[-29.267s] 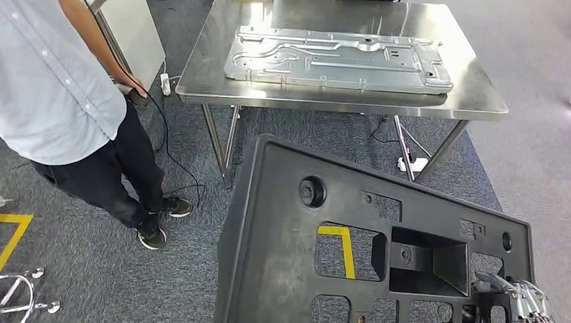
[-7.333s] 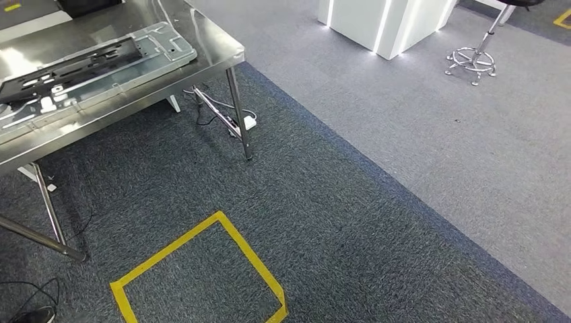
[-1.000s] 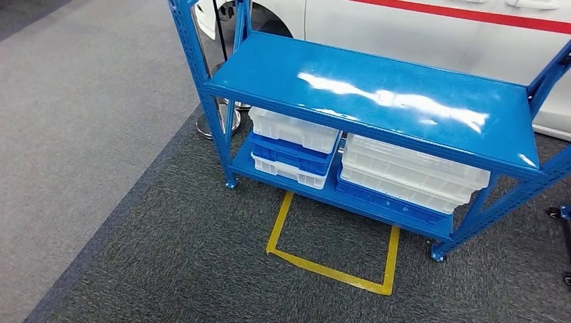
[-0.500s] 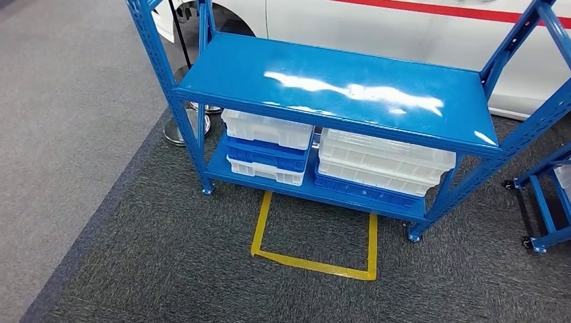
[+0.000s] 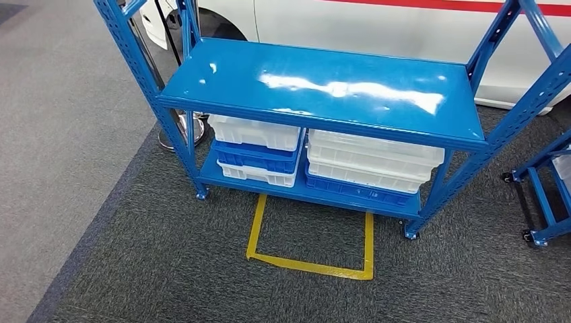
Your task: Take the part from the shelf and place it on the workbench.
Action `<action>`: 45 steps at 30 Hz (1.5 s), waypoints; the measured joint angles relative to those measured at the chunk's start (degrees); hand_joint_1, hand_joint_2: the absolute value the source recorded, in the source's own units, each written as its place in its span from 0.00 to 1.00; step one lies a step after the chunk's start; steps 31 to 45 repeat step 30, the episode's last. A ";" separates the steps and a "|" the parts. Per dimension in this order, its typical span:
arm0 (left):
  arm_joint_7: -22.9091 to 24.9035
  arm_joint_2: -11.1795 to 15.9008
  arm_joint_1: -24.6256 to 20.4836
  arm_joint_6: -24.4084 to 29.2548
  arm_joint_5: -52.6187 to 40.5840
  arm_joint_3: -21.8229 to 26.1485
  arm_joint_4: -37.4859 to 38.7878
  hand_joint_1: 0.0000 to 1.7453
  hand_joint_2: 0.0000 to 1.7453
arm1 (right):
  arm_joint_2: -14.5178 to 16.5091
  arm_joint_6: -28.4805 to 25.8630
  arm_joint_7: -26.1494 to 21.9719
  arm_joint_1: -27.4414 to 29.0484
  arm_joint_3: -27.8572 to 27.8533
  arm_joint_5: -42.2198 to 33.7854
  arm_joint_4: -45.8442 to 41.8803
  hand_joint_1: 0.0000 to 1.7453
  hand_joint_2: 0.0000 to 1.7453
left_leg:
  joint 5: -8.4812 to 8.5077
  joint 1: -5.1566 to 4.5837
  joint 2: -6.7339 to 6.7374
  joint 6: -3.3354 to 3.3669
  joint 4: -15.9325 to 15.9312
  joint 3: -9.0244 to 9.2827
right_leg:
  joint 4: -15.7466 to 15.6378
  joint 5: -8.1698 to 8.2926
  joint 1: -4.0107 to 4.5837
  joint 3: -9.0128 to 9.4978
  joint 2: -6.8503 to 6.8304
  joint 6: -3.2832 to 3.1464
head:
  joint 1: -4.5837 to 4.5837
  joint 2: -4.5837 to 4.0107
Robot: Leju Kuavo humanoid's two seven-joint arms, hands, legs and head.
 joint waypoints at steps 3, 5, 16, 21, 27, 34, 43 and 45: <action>0.02 0.01 0.04 0.00 -0.26 -0.09 0.00 0.00 0.50 | 0.05 -0.64 0.92 -0.03 0.07 0.44 0.00 0.00 0.25 | 5.93 -0.05 -0.11 0.59 -9.04 3.57 | 0.34 -0.34 0.11 0.30 0.33 0.26 | 0.00 -0.01; 0.00 0.02 -0.05 0.01 -0.44 -0.20 0.00 0.00 1.00 | 0.10 -1.00 1.68 -0.07 0.09 0.72 0.00 0.00 0.75 | 7.83 -0.27 -0.24 1.11 -14.20 5.62 | 0.66 -0.59 0.30 0.29 0.45 0.78 | 0.04 -0.01; -0.06 -0.03 -0.05 0.22 -1.05 -0.48 0.00 0.00 0.00 | 0.17 -0.49 2.21 0.00 0.26 1.25 0.01 0.00 1.00 | 8.71 -0.05 0.22 3.52 -15.87 6.06 | 14.68 -6.67 -1.23 -6.03 0.20 4.53 | 0.10 0.00; -0.03 0.06 -0.10 0.52 -1.15 -0.49 0.00 0.00 0.00 | 0.39 -1.21 2.22 -0.08 0.28 1.36 0.07 0.00 0.75 | 7.47 -0.30 -0.02 2.14 -14.33 5.62 | 1.24 -1.24 -2.04 0.19 0.17 4.99 | -0.02 0.00; 0.01 0.09 -0.10 0.68 -1.09 -0.50 0.00 0.00 0.00 | 0.52 -1.52 0.15 -0.10 0.28 0.96 0.07 0.00 0.25 | 7.58 -0.11 -0.04 1.38 -14.80 5.85 | 1.37 -1.31 -1.39 0.12 0.29 3.75 | -0.18 0.00; -0.04 0.09 -0.09 0.68 -0.99 -0.48 0.00 0.00 0.00 | 0.52 -1.55 -1.18 -0.10 0.28 0.94 0.07 0.00 1.00 | 7.62 0.01 -0.04 1.23 -14.91 5.94 | 1.40 -1.36 -1.26 0.11 0.29 3.61 | -0.18 0.00; -0.04 0.09 -0.09 0.68 -0.99 -0.48 0.00 0.00 0.00 | 0.52 -1.55 -1.18 -0.10 0.28 0.94 0.07 0.00 1.00 | 7.62 0.01 -0.04 1.23 -14.91 5.94 | 1.40 -1.36 -1.26 0.11 0.29 3.61 | -0.18 0.00; -0.04 0.09 -0.09 0.68 -0.99 -0.48 0.00 0.00 0.00 | 0.52 -1.55 -1.18 -0.10 0.28 0.94 0.07 0.00 1.00 | 7.62 0.01 -0.04 1.23 -14.91 5.94 | 1.40 -1.36 -1.26 0.11 0.29 3.61 | -0.18 0.00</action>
